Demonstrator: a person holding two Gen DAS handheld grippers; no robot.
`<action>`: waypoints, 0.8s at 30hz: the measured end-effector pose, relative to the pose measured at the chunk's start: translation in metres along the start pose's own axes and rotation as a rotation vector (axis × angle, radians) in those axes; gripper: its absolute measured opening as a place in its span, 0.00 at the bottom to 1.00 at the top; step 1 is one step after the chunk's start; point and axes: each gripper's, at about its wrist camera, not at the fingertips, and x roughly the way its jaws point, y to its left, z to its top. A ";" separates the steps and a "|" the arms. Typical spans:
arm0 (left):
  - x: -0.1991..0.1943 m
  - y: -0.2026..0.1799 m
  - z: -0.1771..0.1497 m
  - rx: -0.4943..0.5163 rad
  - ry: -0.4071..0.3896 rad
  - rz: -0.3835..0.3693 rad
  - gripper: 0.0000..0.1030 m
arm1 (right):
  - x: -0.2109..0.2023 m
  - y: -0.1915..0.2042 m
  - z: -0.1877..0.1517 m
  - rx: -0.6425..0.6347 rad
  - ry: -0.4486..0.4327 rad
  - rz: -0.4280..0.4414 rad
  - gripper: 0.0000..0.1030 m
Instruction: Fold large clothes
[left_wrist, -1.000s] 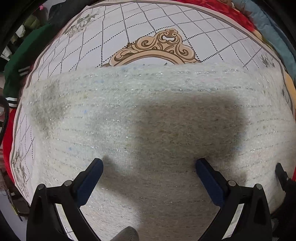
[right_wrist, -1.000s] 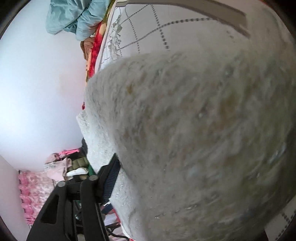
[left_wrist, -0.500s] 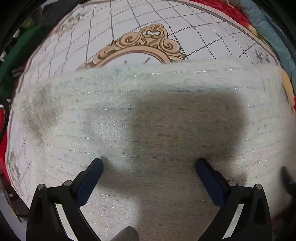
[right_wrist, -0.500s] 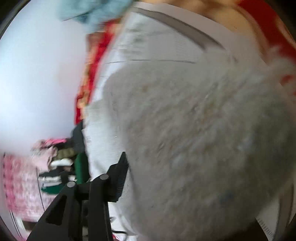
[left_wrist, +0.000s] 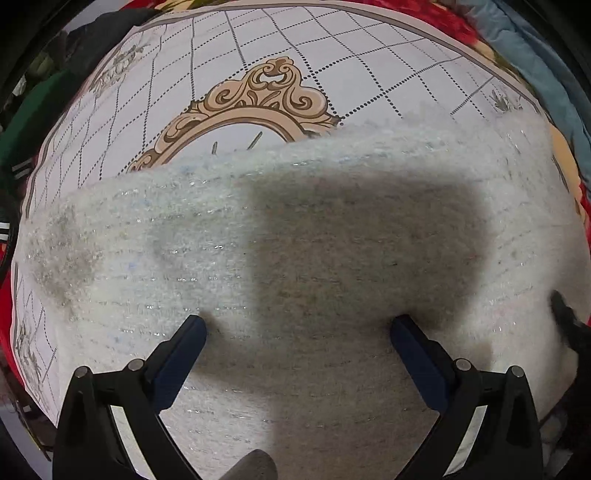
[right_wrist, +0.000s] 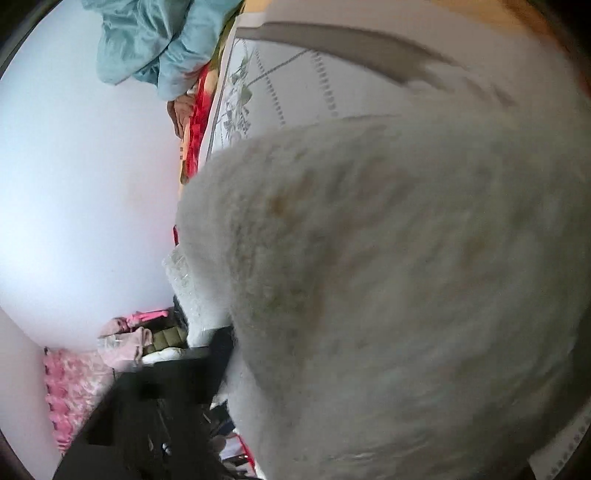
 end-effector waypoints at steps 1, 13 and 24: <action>0.001 -0.002 0.003 -0.005 0.001 -0.004 1.00 | 0.000 0.004 0.001 0.000 -0.011 0.009 0.29; 0.019 0.014 0.017 -0.081 0.032 -0.171 1.00 | -0.029 0.123 -0.057 -0.400 0.003 -0.118 0.23; -0.003 0.082 -0.007 -0.174 0.072 -0.319 1.00 | 0.007 0.243 -0.143 -0.848 0.039 -0.393 0.23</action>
